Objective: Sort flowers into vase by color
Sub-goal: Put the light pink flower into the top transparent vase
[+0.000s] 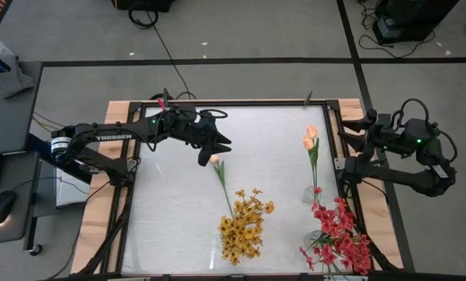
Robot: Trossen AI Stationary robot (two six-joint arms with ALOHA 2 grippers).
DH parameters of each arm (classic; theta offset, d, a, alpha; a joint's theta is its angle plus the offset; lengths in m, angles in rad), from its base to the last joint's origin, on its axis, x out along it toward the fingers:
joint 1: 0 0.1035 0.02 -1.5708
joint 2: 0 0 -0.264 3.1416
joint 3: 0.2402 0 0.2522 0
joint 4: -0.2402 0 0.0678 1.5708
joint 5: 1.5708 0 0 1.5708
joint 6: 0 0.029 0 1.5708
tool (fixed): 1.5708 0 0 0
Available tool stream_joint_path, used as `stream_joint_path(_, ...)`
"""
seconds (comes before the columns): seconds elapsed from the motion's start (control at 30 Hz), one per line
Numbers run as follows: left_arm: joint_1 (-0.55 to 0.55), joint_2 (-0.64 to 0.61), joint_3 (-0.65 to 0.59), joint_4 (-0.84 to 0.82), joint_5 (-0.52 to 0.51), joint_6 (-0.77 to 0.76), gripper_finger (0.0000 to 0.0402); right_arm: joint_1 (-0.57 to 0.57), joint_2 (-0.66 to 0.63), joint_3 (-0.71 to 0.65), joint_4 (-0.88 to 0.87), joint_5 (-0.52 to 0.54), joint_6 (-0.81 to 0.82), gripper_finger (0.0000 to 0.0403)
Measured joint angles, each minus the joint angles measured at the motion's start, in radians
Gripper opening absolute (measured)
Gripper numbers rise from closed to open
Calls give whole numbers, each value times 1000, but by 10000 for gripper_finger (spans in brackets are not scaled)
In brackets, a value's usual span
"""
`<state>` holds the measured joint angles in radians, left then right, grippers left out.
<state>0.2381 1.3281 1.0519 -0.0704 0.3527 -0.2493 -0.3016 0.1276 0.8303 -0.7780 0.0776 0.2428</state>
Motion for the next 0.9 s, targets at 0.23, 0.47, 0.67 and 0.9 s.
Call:
stream_joint_path(0.23,0,0,0,25,0,-94,160,0,0,0,0,0,0,239)
stream_joint_path(0.47,0,0,0,23,0,-211,160,0,0,0,0,0,0,239)
stream_joint_path(0.67,-2,0,0,43,-9,-396,160,0,0,0,0,0,0,239)
stream_joint_path(0.9,-3,0,0,36,-25,-635,160,0,0,0,0,0,0,239)
